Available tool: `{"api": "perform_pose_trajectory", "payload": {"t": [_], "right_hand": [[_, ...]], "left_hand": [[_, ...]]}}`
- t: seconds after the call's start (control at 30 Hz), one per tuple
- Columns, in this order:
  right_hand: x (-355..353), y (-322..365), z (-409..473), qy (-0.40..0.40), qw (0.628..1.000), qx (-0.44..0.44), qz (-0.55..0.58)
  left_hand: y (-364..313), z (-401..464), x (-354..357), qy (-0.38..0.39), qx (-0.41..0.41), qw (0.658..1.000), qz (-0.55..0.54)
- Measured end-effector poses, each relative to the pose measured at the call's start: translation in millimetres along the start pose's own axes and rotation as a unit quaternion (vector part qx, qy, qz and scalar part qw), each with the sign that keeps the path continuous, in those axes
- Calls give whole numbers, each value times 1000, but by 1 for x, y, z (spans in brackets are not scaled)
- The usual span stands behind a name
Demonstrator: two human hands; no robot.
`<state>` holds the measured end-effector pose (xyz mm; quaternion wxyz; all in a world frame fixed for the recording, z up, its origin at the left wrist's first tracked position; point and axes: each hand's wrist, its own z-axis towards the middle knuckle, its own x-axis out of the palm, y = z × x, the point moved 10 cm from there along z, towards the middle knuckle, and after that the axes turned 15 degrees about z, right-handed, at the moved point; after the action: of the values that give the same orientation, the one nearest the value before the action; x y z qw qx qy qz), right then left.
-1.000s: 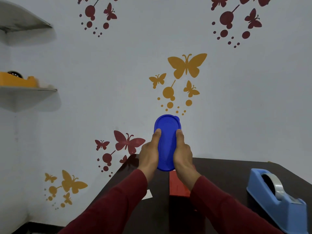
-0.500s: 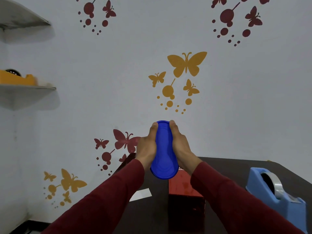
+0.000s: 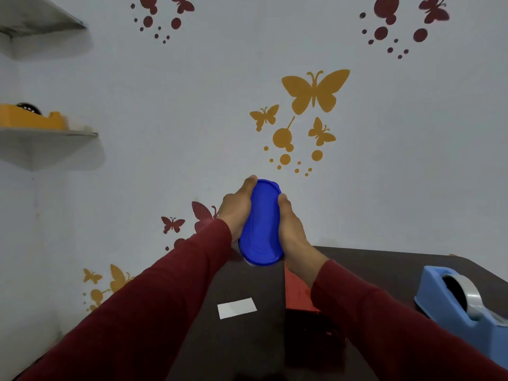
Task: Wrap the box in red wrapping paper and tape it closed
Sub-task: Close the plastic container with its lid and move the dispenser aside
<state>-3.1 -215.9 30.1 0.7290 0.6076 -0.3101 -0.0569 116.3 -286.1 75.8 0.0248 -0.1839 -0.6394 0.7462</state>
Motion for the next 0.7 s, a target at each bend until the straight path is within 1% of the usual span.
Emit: {"api": "perform_pose_trajectory", "payload": {"t": [0.1,0.17,0.23,0.33,0.43,0.5,0.6,0.7], "right_hand": [[8,1,12,-28,999,2,-43],[14,-6,38,-44,998,9,-31],[19,-20,68,-52,998,21,-16],[38,-44,79,-38,995,92,9],[52,-73,100,-17,989,142,-44],[59,-86,119,-3,985,139,-98],[68,-114,151,16,978,150,-144],[69,-136,175,25,973,168,-155]], "left_hand": [[8,14,0,38,-21,998,-36],[23,23,-1,44,-38,997,-49],[40,33,-6,26,-48,998,-11],[63,61,-27,-39,-47,998,28],[96,100,-45,-87,-69,992,53],[125,127,-46,-91,-96,989,63],[169,170,-39,-80,-137,984,77],[189,206,-37,-87,-133,981,111]]}}
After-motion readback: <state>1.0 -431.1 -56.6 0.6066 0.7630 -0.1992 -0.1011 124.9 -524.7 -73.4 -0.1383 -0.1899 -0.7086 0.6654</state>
